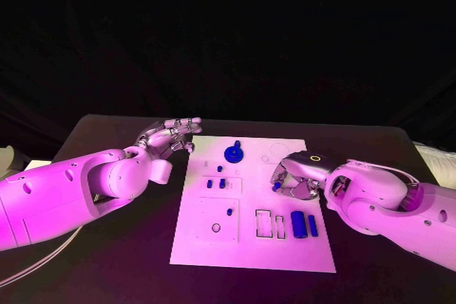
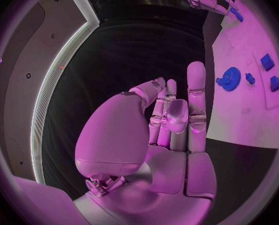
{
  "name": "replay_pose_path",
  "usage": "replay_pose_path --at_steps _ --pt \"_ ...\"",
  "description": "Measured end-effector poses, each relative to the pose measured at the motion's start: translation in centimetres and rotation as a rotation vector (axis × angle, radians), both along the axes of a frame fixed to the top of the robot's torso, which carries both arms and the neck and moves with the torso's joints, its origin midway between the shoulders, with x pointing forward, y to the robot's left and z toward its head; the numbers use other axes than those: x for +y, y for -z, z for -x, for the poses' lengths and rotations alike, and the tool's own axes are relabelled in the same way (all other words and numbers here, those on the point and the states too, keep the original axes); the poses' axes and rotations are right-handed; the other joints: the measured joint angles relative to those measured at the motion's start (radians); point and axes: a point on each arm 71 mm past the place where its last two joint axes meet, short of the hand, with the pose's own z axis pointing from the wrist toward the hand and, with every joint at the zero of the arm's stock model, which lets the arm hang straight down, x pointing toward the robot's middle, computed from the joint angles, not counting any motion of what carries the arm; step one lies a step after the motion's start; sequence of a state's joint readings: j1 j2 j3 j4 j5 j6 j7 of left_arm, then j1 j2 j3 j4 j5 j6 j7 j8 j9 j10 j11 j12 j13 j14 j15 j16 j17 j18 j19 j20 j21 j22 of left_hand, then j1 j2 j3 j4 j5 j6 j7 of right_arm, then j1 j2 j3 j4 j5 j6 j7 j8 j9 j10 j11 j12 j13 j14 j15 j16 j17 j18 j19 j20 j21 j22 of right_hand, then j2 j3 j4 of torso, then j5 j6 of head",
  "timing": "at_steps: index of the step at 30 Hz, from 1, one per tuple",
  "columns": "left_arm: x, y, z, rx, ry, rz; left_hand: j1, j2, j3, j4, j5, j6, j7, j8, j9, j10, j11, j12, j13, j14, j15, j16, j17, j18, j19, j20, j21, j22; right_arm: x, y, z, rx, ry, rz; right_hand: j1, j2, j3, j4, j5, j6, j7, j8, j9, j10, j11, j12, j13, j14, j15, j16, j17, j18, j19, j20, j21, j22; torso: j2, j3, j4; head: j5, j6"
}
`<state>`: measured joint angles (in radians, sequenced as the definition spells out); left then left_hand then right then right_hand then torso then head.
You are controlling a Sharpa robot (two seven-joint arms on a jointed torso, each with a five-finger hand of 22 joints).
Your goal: Assemble the parts on the task board
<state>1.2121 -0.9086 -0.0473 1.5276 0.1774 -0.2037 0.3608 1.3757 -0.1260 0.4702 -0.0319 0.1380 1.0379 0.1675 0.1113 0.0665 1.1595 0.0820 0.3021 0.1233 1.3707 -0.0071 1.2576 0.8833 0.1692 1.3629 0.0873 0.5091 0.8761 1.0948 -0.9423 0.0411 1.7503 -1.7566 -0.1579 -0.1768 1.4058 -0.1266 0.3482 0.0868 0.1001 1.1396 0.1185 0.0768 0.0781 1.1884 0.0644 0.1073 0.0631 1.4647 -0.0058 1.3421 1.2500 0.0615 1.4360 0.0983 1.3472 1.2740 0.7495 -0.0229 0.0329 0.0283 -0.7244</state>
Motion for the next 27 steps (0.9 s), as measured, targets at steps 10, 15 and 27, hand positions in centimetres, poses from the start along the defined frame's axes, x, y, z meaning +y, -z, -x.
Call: replay_pose_path --at_steps 10,15,27 --pt "0.0 0.0 0.0 0.0 0.002 0.001 -0.001 0.001 0.0 0.0 0.0 0.0 0.0 0.0 0.001 0.0 0.0 0.004 0.0 0.0 0.0 0.0 0.0 0.0 0.0 0.0 -0.004 -0.002 0.2 0.2 -0.2 -0.005 0.003 0.005 -0.002 0.009 0.023 0.008 -0.03 0.031 -0.007 0.004 0.004 0.026 -0.007 -0.004 0.001 0.0 -0.007 0.004 0.006 0.0 0.004 -0.004 0.0 0.006 -0.001 0.0 0.0006 -0.001 -0.002" --pt "0.0 0.0 0.0 0.0 0.004 0.002 -0.001 0.001 0.0 0.0 0.0 0.0 0.0 0.0 0.001 0.0 0.0 0.004 0.0 0.0 0.0 0.0 0.0 0.0 0.0 0.0 -0.004 -0.002 0.4 0.2 -0.1 -0.016 0.004 0.002 0.006 0.021 0.049 0.006 -0.043 0.048 -0.009 0.006 0.006 0.047 -0.011 -0.008 0.001 0.0 -0.014 0.008 0.01 0.0 0.008 -0.008 0.001 0.011 0.0 0.0002 0.0006 0.0 -0.002" --pt "-0.3 0.1 0.0 0.002 0.011 0.004 -0.001 0.001 0.0 0.0 0.0 0.0 0.0 0.0 0.001 0.0 0.0 0.004 0.001 0.0 0.0 0.0 -0.002 0.0 0.0 0.0 -0.007 -0.004 -0.4 -2.1 0.4 -0.065 0.014 -0.039 0.01 0.035 0.06 0.001 -0.049 0.054 -0.011 0.006 0.012 0.057 -0.011 -0.016 0.003 0.0 -0.014 0.009 0.01 0.0 0.008 -0.013 0.005 0.012 -0.002 0.0 0.0012 -0.002 0.001"
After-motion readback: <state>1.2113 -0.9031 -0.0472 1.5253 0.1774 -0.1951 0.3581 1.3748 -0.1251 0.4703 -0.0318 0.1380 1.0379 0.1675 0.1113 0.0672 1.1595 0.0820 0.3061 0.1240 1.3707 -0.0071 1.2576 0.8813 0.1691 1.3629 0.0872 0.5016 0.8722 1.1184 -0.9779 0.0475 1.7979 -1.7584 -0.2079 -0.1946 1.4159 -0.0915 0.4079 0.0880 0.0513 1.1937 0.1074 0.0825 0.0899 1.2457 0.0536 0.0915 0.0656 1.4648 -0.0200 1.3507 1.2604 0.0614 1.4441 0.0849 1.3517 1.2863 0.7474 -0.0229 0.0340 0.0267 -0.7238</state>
